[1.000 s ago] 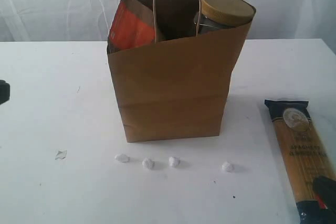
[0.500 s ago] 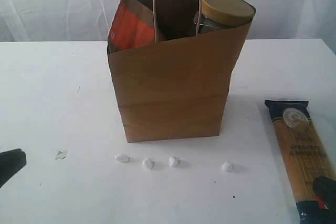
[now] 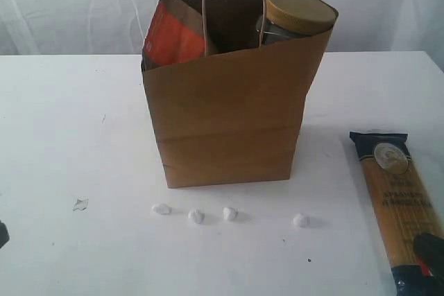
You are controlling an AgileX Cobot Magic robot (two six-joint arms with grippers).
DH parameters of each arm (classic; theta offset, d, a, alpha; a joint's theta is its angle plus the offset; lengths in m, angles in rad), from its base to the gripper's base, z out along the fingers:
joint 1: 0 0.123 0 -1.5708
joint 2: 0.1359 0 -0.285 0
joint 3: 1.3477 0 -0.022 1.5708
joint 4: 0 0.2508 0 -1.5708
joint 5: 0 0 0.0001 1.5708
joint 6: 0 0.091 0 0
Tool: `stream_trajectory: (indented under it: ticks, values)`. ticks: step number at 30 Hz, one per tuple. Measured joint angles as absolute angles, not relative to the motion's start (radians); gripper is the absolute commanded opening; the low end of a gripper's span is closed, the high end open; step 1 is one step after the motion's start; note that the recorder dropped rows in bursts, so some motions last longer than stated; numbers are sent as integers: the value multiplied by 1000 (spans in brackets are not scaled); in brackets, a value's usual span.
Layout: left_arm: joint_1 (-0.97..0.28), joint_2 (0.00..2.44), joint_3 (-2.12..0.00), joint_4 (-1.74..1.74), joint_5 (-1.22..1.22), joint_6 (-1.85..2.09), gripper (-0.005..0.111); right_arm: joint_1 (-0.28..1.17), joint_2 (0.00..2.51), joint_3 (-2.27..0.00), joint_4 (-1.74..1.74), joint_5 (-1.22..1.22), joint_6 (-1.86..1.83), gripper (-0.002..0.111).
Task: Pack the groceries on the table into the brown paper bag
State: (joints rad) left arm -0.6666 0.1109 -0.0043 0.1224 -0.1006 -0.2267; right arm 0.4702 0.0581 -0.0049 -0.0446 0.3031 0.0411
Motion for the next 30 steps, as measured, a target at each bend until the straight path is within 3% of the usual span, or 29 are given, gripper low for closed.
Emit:
stream_trajectory:
  ticks: [9,30]
  values:
    - [-667,10,-3,71,30,-198,0,470,58,-5,-45,303,41,0]
    - [-667,5,-3,42,53,-70,0,470,58,-5,-45,303,41,0]
